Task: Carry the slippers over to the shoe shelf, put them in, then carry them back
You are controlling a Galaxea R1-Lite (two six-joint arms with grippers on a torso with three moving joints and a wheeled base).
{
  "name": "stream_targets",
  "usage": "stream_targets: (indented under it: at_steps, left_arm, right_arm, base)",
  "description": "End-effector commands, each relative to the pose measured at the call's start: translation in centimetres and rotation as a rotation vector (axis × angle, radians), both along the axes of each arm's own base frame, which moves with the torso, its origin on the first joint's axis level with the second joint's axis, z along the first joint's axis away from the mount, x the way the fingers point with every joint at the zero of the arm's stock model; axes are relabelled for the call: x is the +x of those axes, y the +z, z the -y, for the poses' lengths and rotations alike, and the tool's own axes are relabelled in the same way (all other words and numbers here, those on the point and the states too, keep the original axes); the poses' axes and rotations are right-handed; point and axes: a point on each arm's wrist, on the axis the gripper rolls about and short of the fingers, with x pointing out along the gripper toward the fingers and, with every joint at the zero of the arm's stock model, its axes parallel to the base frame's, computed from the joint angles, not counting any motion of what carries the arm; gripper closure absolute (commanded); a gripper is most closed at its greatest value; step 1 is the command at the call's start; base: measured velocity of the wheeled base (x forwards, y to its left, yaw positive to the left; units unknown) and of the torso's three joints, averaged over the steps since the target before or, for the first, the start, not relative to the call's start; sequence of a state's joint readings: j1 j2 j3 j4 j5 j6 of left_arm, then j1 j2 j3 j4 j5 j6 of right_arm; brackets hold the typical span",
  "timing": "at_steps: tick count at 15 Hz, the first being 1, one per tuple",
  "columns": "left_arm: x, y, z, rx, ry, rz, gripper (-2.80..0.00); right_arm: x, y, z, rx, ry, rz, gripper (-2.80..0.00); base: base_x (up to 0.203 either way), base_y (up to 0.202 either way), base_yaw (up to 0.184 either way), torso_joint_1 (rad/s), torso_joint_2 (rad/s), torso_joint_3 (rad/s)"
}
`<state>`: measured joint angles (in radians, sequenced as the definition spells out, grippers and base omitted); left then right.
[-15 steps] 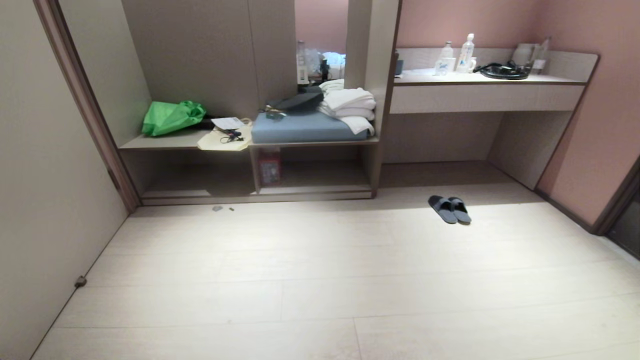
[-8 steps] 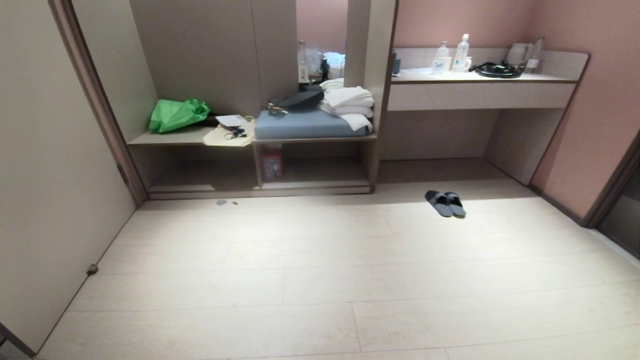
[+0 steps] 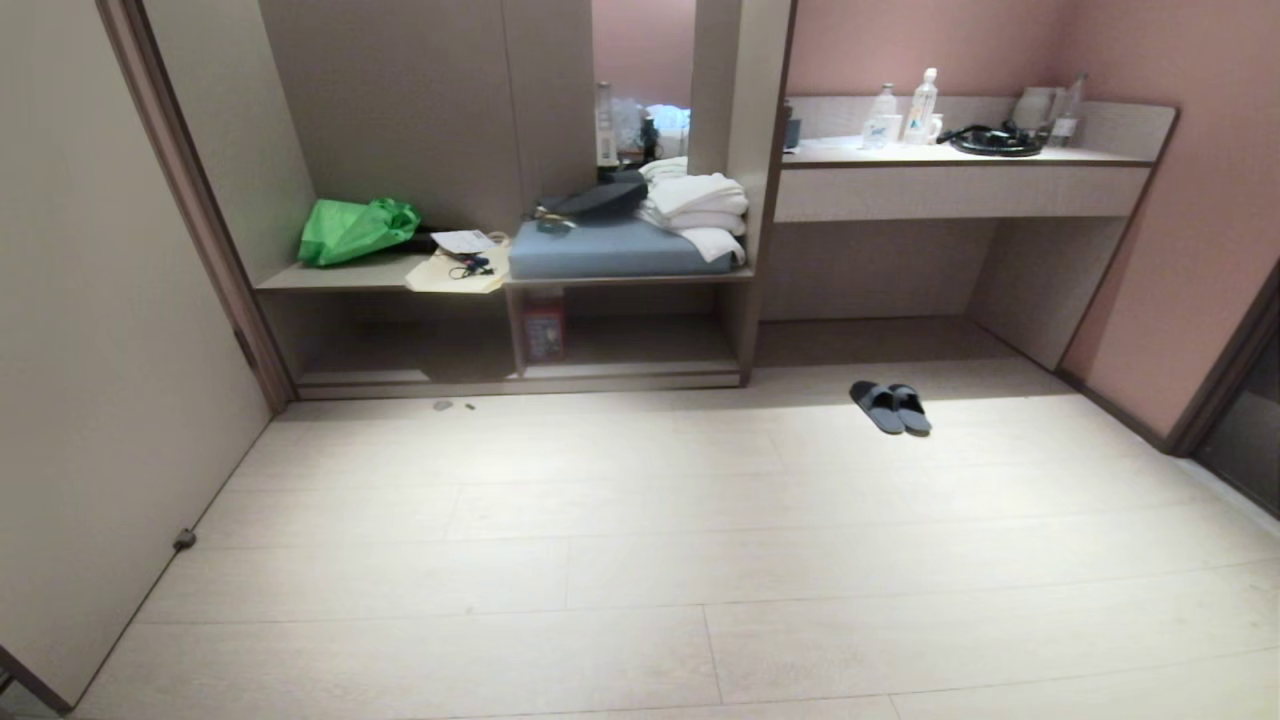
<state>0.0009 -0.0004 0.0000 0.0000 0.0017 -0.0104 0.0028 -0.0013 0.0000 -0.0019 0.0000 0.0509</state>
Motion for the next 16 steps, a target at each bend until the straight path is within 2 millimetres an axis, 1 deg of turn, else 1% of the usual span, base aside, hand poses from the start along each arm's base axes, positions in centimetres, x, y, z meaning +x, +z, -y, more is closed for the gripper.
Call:
stream_targets:
  at_steps: [1, 16]
  left_arm:
    - [0.00, 0.00, 0.00, -0.002, 0.001, 0.000, 0.00]
    - [0.00, 0.00, 0.00, 0.000, 0.001, 0.000, 0.00]
  right_arm:
    - [0.00, 0.00, 0.00, 0.004, 0.000, 0.000, 0.00]
    - [0.00, 0.00, 0.00, 0.003, 0.002, 0.000, 0.00]
  base:
    - [0.000, 0.000, 0.000, 0.000, 0.00, 0.000]
    - [0.000, 0.000, 0.000, 0.000, 0.00, 0.000]
